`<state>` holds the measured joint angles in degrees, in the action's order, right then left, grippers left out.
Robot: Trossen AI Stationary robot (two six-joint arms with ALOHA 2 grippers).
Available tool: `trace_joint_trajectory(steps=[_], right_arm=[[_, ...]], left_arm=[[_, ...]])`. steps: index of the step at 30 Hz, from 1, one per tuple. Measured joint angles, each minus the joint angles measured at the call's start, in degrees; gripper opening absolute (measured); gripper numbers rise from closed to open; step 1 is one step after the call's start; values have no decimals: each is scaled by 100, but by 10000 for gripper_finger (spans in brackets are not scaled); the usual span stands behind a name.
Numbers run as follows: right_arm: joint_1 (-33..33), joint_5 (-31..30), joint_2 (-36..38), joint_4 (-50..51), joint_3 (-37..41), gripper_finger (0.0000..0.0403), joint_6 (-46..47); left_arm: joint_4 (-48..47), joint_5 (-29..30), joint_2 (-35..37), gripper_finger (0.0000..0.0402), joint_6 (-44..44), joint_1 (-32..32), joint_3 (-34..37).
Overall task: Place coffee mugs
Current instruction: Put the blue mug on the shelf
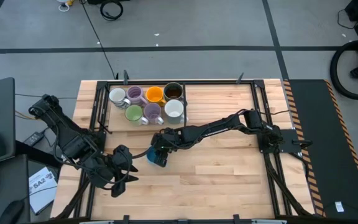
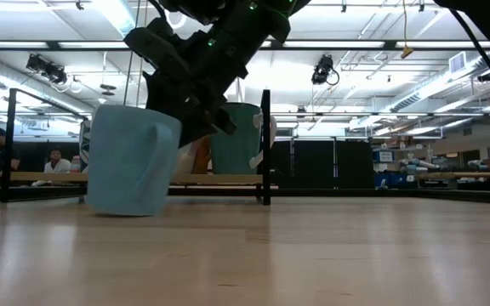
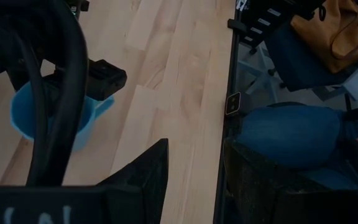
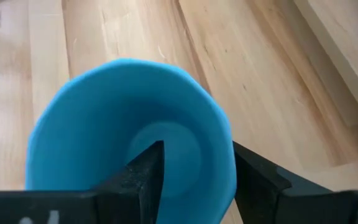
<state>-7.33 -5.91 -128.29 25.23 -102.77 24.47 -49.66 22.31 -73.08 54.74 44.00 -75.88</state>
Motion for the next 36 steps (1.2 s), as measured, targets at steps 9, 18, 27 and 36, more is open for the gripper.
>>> trace_joint_trajectory(steps=[9,18,27,36], right_arm=[[15,4,0,-28,-8,173,-2],[26,4,203,-112,-10,172,-22],[41,7,866,245,-10,172,-254],[-317,-34,2073,1704,11,172,-774]], left_arm=[[0,17,0,160,0,-1,0],[0,64,0,160,-2,-1,0],[3,170,-2,160,-5,0,19],[47,319,-4,160,592,-89,579]])
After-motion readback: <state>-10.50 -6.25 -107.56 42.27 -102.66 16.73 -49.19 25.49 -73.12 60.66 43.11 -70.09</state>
